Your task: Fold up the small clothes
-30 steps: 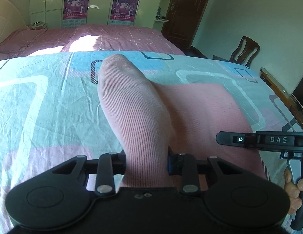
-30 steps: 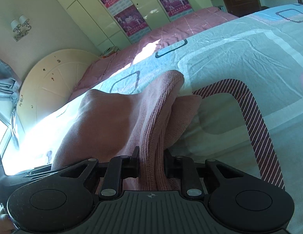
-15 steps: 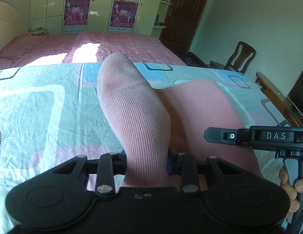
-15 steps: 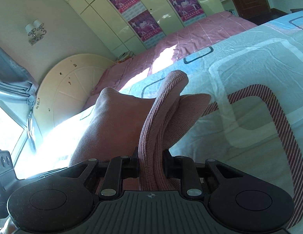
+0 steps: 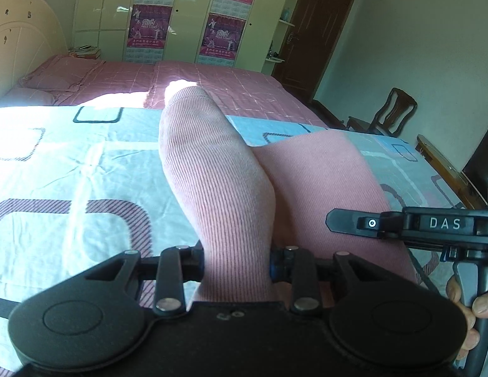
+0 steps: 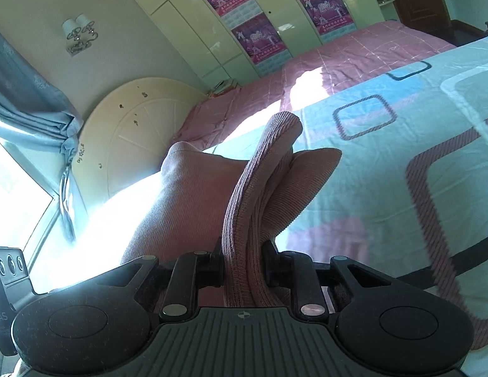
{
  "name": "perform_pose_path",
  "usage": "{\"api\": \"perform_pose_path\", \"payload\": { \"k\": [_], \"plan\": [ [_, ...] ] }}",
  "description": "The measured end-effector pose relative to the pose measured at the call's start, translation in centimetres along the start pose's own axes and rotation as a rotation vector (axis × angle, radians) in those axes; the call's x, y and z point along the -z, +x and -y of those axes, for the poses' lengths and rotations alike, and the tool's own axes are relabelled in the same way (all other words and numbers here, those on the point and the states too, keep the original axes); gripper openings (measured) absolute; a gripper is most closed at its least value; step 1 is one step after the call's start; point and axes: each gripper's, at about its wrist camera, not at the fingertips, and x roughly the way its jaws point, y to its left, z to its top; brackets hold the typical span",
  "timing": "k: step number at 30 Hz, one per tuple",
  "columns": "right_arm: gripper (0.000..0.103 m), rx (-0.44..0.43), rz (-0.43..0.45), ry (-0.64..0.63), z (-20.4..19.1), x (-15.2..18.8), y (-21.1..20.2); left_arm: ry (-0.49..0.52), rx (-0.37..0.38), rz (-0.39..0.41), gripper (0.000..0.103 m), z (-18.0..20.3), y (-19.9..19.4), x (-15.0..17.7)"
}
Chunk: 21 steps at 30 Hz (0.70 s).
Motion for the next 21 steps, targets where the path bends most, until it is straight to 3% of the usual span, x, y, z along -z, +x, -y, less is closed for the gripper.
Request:
{"api": "perform_pose_path", "payload": {
  "k": [11,18,21],
  "plan": [
    [0.021,-0.069,-0.076,-0.025,-8.5,2.2,12.4,-0.071,-0.105,0.024,0.032,-12.6,-2.1,-1.4],
    [0.021,-0.020,-0.111,-0.034,-8.1,3.1,17.8,-0.089,-0.120,0.013,0.032,-17.5,0.8,-1.5],
    [0.022,0.021,-0.118,-0.018,-6.9,3.2,19.2,-0.120,-0.135,0.000,0.039,-19.1,2.3,-0.7]
  ]
}}
